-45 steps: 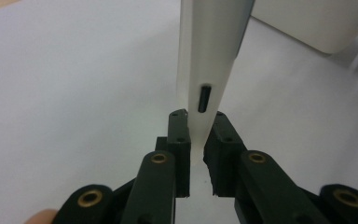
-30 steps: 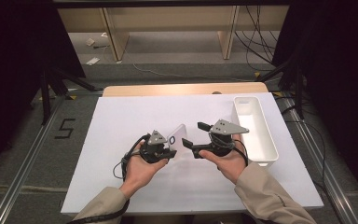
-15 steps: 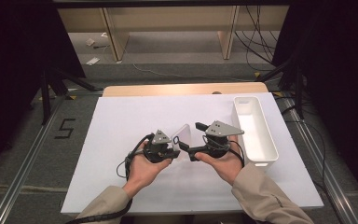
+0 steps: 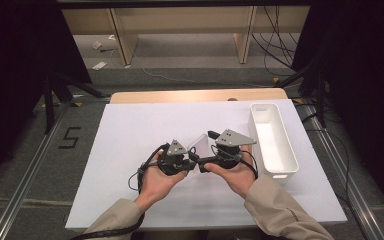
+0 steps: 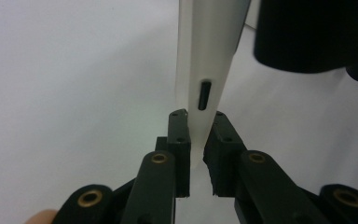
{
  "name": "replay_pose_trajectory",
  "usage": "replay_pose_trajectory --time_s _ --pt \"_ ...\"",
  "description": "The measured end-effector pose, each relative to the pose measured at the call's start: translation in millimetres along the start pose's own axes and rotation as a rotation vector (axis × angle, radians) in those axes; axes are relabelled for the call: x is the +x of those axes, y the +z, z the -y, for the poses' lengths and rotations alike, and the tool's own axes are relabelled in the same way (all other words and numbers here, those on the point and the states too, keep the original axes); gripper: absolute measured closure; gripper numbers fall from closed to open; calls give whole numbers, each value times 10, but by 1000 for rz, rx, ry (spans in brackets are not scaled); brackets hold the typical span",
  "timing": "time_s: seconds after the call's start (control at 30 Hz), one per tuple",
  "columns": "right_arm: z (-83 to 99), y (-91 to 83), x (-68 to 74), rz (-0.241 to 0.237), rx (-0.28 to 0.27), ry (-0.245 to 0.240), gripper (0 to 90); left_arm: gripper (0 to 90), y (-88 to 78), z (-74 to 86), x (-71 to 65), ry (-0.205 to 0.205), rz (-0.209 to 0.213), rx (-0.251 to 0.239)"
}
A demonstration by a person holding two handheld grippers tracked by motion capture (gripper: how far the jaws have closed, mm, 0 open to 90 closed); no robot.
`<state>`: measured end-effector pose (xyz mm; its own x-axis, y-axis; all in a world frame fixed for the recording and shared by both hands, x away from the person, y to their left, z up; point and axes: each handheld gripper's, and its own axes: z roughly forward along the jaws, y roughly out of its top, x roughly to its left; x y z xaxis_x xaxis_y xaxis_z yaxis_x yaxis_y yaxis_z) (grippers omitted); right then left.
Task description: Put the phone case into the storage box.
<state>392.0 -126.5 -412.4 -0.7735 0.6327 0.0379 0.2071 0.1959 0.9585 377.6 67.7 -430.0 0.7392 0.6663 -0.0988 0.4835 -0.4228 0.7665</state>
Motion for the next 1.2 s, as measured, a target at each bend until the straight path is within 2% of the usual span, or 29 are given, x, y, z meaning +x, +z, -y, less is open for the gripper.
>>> replay_pose_trajectory --time_s 0.33,0.73,1.2 --pt "16 62 27 22 1 -6 79 807 14 -9 -29 3 5 -5" --pt "37 71 25 31 6 1 167 807 23 -5 -21 11 7 -1" --pt "33 63 26 43 -6 10 178 806 11 -9 -14 16 5 -13"
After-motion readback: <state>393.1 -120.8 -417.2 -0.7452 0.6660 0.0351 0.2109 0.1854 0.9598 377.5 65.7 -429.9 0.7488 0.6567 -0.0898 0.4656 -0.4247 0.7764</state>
